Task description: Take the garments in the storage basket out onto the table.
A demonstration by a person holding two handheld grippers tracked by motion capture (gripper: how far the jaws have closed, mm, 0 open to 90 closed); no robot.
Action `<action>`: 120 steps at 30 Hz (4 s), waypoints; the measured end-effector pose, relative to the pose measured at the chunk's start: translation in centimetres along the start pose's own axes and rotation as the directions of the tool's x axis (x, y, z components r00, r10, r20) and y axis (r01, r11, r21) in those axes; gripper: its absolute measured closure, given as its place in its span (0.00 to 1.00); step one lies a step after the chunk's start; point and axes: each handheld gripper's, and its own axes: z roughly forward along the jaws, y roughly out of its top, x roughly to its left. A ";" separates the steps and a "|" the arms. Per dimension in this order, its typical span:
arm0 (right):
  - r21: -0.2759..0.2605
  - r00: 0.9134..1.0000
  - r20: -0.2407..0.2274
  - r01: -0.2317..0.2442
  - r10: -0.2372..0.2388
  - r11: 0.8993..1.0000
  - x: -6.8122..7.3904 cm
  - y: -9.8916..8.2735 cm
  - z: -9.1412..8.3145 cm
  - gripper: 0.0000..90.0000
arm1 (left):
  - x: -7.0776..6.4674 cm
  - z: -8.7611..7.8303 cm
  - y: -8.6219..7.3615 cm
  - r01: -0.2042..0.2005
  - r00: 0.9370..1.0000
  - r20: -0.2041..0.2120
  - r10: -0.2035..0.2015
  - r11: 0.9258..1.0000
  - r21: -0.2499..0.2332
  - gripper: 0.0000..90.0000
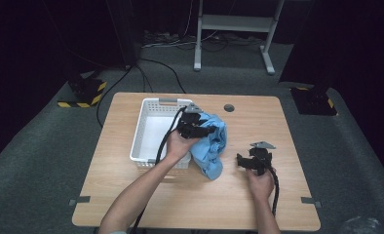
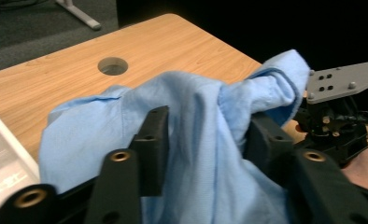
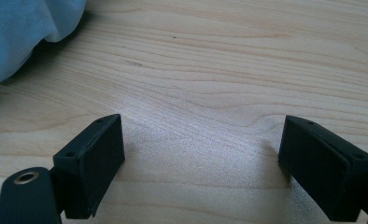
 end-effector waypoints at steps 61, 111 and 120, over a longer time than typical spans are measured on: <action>0.000 1.000 0.000 0.000 0.000 1.000 0.0 0.0 0.0 0.16 | 1.8 -6.0 -0.7 0.017 0.999 -0.048 -0.022 0.995 -0.097 0.12; 0.000 1.000 0.000 0.000 0.000 1.000 0.0 0.0 0.0 0.16 | 3.0 -10.4 -2.0 0.024 0.993 -0.114 -0.040 0.990 -0.137 0.13; 0.000 1.000 0.000 0.000 0.000 1.000 0.0 0.0 0.0 0.16 | 3.5 -11.0 -2.6 0.041 0.990 -0.126 -0.059 0.989 -0.144 0.13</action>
